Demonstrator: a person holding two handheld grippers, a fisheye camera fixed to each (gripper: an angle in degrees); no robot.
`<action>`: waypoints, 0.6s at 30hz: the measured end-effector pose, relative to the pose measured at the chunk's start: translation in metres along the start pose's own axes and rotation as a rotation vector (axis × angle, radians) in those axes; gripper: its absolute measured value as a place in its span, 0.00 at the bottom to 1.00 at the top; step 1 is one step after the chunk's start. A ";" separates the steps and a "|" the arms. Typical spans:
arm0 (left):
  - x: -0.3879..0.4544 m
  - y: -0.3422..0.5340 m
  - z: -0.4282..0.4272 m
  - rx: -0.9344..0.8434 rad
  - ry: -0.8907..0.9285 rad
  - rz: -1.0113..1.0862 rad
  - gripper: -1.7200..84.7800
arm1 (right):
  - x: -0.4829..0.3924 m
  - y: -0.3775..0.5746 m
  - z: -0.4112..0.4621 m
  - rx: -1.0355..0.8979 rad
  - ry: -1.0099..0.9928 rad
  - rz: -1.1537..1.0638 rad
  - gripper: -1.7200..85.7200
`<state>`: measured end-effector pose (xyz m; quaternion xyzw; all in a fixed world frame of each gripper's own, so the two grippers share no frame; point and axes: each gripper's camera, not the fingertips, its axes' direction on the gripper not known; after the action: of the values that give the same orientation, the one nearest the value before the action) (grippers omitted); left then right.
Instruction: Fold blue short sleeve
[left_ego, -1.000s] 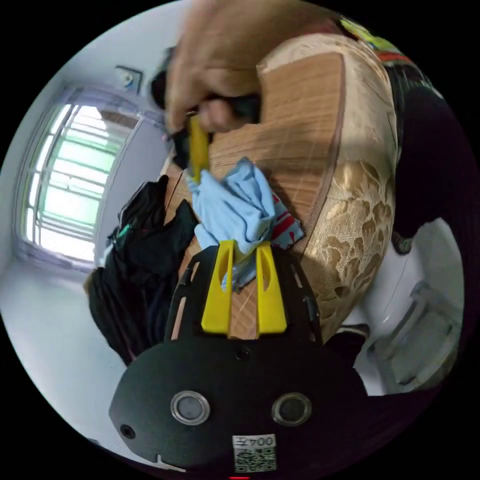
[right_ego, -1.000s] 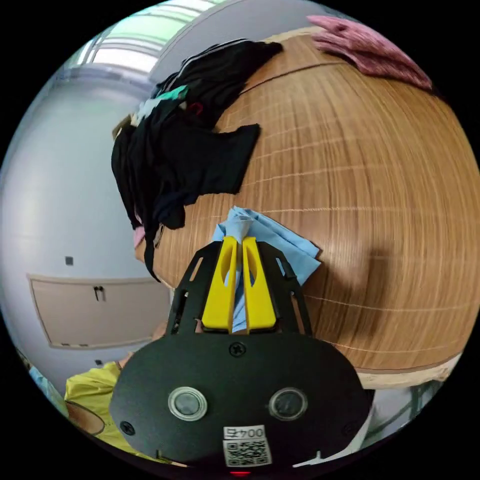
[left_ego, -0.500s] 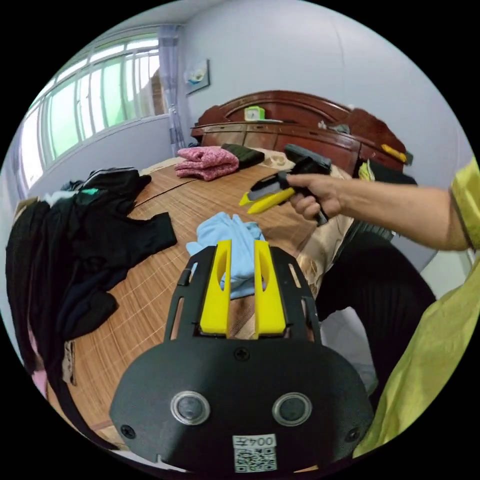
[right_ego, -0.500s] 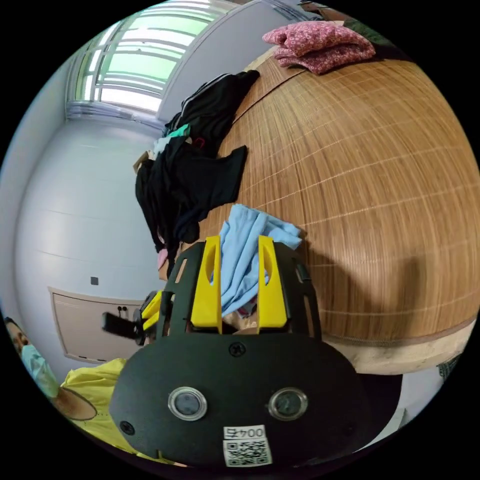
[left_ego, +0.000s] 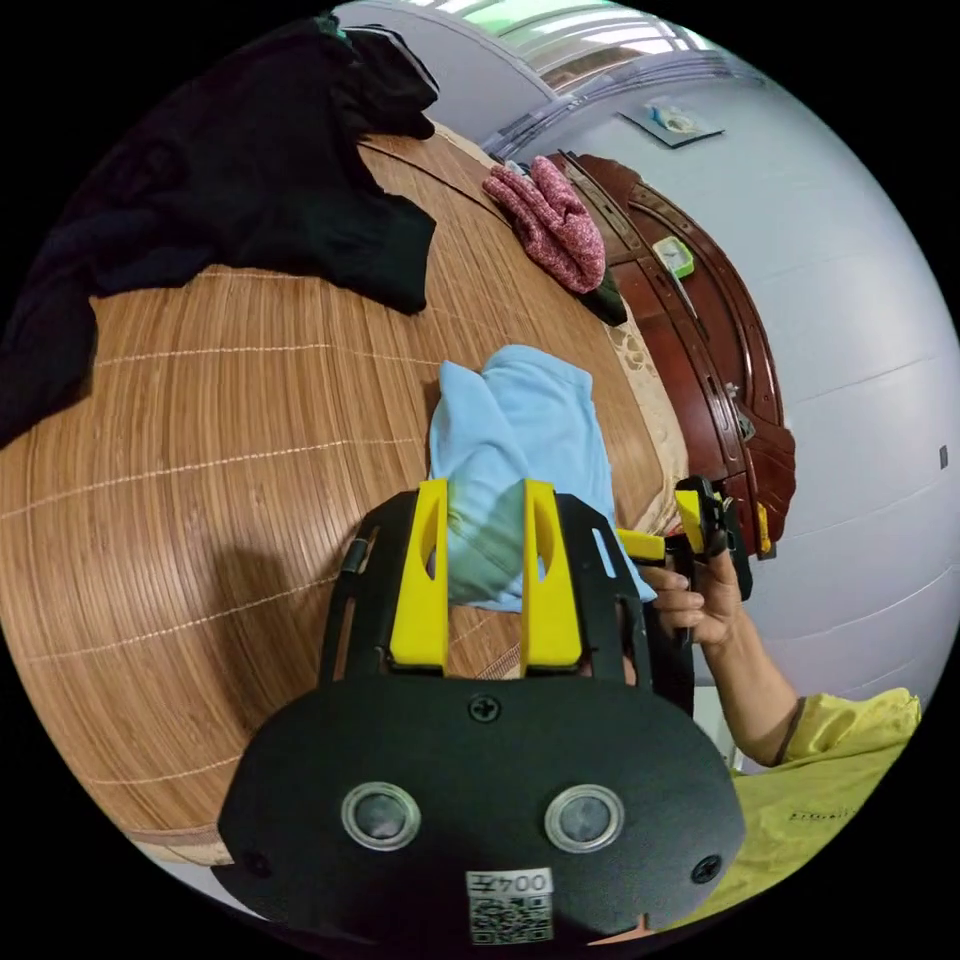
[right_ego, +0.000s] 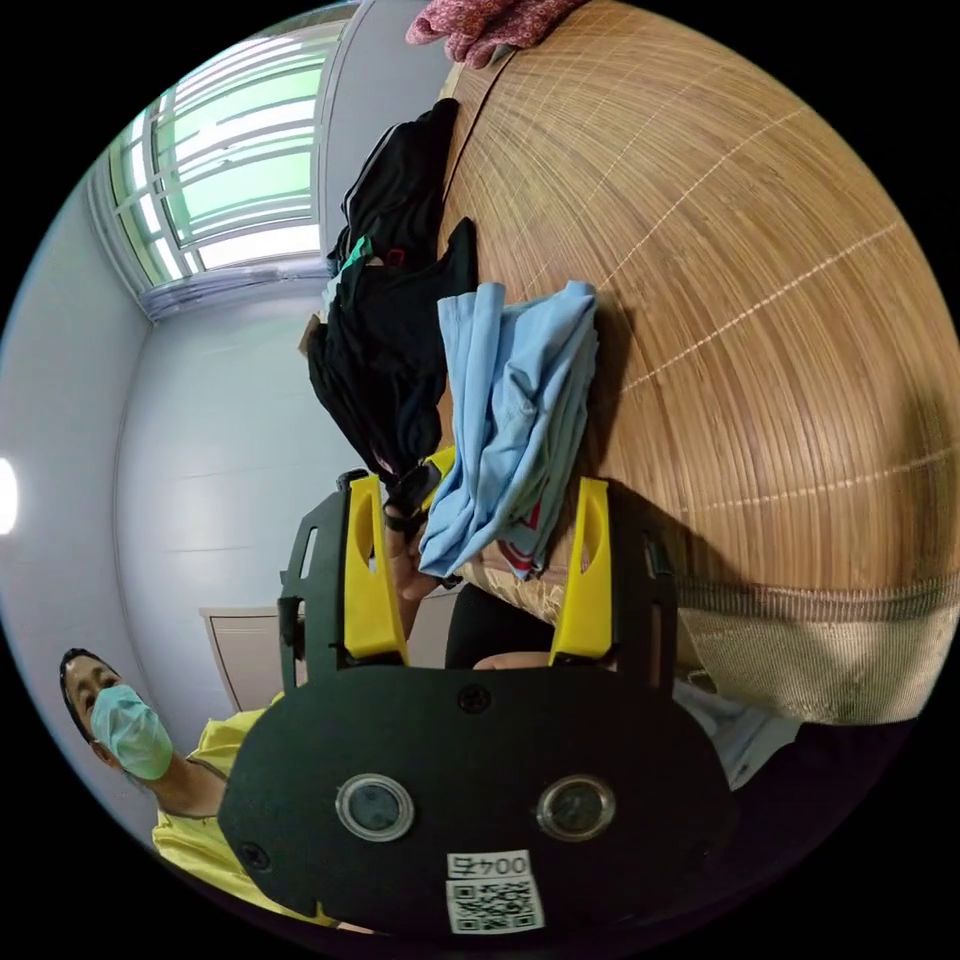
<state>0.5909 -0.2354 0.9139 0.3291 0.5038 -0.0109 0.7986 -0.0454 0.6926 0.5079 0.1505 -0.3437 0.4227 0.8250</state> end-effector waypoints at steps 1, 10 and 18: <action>-0.010 0.000 0.001 -0.001 0.015 -0.003 0.14 | 0.001 0.006 -0.003 -0.008 0.004 -0.012 0.31; -0.125 0.004 0.027 -0.014 0.081 0.036 0.13 | 0.014 0.065 -0.019 -0.088 0.004 -0.060 0.17; -0.220 0.015 0.028 0.033 0.319 -0.055 0.11 | -0.057 0.162 -0.085 0.037 0.300 -0.171 0.11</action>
<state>0.5105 -0.3082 1.1078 0.3258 0.6327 0.0111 0.7024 -0.1603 0.8017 0.4003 0.1296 -0.1949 0.3748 0.8971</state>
